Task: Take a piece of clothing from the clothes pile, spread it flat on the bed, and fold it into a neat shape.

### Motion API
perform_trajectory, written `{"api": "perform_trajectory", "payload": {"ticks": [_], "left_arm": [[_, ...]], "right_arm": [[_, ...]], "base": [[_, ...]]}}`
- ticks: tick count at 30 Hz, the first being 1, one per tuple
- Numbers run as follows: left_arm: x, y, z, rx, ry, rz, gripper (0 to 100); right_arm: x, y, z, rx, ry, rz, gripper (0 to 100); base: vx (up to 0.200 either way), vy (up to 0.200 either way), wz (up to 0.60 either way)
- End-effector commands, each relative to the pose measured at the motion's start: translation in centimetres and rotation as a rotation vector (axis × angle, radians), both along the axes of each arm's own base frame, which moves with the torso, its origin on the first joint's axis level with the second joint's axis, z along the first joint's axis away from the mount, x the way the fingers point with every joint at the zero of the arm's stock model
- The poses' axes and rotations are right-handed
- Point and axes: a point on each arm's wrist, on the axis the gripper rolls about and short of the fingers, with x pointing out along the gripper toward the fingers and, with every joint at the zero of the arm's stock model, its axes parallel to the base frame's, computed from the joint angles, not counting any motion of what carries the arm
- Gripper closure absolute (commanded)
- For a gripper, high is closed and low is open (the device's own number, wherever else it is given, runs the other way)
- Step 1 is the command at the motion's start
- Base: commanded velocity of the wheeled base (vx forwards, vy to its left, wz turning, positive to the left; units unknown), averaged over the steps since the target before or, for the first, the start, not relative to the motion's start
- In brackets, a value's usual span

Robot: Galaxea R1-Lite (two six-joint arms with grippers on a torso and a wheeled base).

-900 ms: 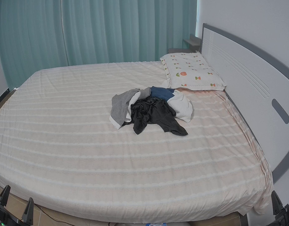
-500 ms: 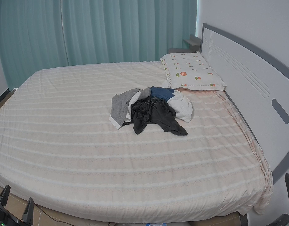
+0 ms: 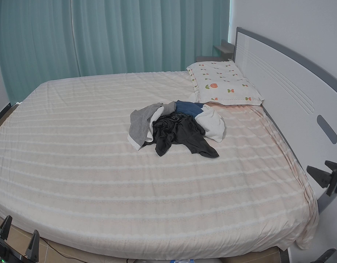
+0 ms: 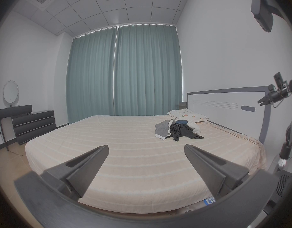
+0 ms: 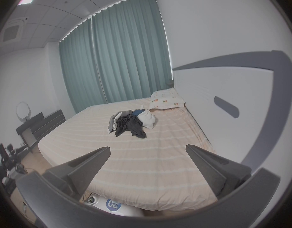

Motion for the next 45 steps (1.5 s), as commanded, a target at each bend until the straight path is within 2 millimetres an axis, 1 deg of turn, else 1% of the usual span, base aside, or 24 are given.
{"api": "perform_trajectory", "payload": {"ticks": [1,3,4,7,8,10,15,17,18,19,20,21,22,23,24,26,27,28,29,31,32,34,37,45], "left_arm": [[0.1,0.0,-0.5,0.0,0.012,0.0,0],[0.1,0.0,-0.5,0.0,0.012,0.0,0],[0.1,0.0,-0.5,0.0,0.012,0.0,0],[0.1,0.0,-0.5,-0.003,0.012,0.002,0],[0.1,0.0,-0.5,-0.003,0.012,0.002,0],[0.1,0.0,-0.5,-0.002,0.012,0.001,0],[0.1,0.0,-0.5,-0.011,0.012,0.002,0],[0.1,0.0,-0.5,-0.013,0.012,0.002,0],[0.1,0.0,-0.5,-0.013,0.012,0.002,0],[0.1,0.0,-0.5,-0.011,0.012,0.002,0],[0.1,0.0,-0.5,-0.007,0.012,0.002,0],[0.1,0.0,-0.5,-0.005,0.012,0.002,0],[0.1,0.0,-0.5,-0.005,0.012,0.002,0],[0.1,0.0,-0.5,-0.005,0.012,0.002,0],[0.1,0.0,-0.5,-0.007,0.012,0.002,0],[0.1,0.0,-0.5,-0.007,0.012,0.002,0],[0.1,0.0,-0.5,-0.007,0.012,0.002,0],[0.1,0.0,-0.5,-0.007,0.012,0.002,0],[0.1,0.0,-0.5,-0.007,0.012,0.002,0],[0.1,0.0,-0.5,-0.008,0.012,0.002,0],[0.1,0.0,-0.5,-0.008,0.012,0.002,0],[0.1,0.0,-0.5,-0.013,0.012,0.003,0],[0.1,0.0,-0.5,-0.014,0.012,0.005,0],[0.1,0.0,-0.5,-0.02,0.012,0.008,0]], "right_arm": [[18.6,7.0,-4.8,0.066,0.26,-0.034,0],[20.7,7.6,-5.3,0.065,0.262,-0.055,0],[22.3,8.1,-5.9,0.062,0.262,-0.074,0],[25.0,8.9,-7.1,0.07,0.258,-0.121,0],[25.0,8.9,-7.1,0.07,0.258,-0.121,0],[27.0,9.9,-8.2,0.103,0.264,-0.136,0],[30.3,10.9,-11.8,0.098,0.293,-0.168,0],[31.4,11.2,-13.0,0.105,0.3,-0.178,0],[31.4,11.2,-13.0,0.105,0.3,-0.178,0],[32.4,11.6,-14.1,0.129,0.309,-0.189,0],[32.9,11.9,-14.9,0.142,0.315,-0.195,0],[33.2,12.0,-15.3,0.146,0.316,-0.198,0],[33.8,12.6,-16.4,0.144,0.323,-0.197,0],[33.9,12.7,-16.6,0.143,0.324,-0.196,0],[34.5,13.2,-17.7,0.136,0.331,-0.196,0],[35.3,13.7,-18.5,0.135,0.324,-0.196,0],[35.3,13.7,-18.5,0.135,0.324,-0.196,0],[36.0,14.3,-19.1,0.139,0.314,-0.192,0],[36.0,14.3,-19.1,0.139,0.314,-0.192,0],[36.9,15.1,-19.9,0.144,0.293,-0.186,0],[36.9,15.2,-19.9,0.143,0.293,-0.186,0],[37.9,15.7,-20.4,0.148,0.262,-0.194,0],[38.8,16.1,-21.1,0.151,0.238,-0.213,0],[39.4,16.9,-22.2,0.203,0.227,-0.223,0]], "base": [[0.0,0.0,0.0],[0.0,0.0,0.0],[0.0,0.0,0.0],[0.0,0.0,0.0],[0.0,0.0,0.0],[0.0,0.0,0.0],[0.0,0.0,0.0],[0.0,0.0,0.0],[0.0,0.0,0.0],[0.0,0.0,0.0],[0.0,0.0,0.0],[0.0,0.0,0.0],[0.0,0.0,0.0],[0.0,0.0,0.0],[0.0,0.0,0.0],[0.0,0.0,0.0],[0.0,0.0,0.0],[0.0,0.0,0.0],[0.0,0.0,0.0],[0.0,0.0,0.0],[0.0,0.0,0.0],[0.0,0.0,0.0],[0.0,0.0,0.0],[0.0,0.0,0.0]]}}
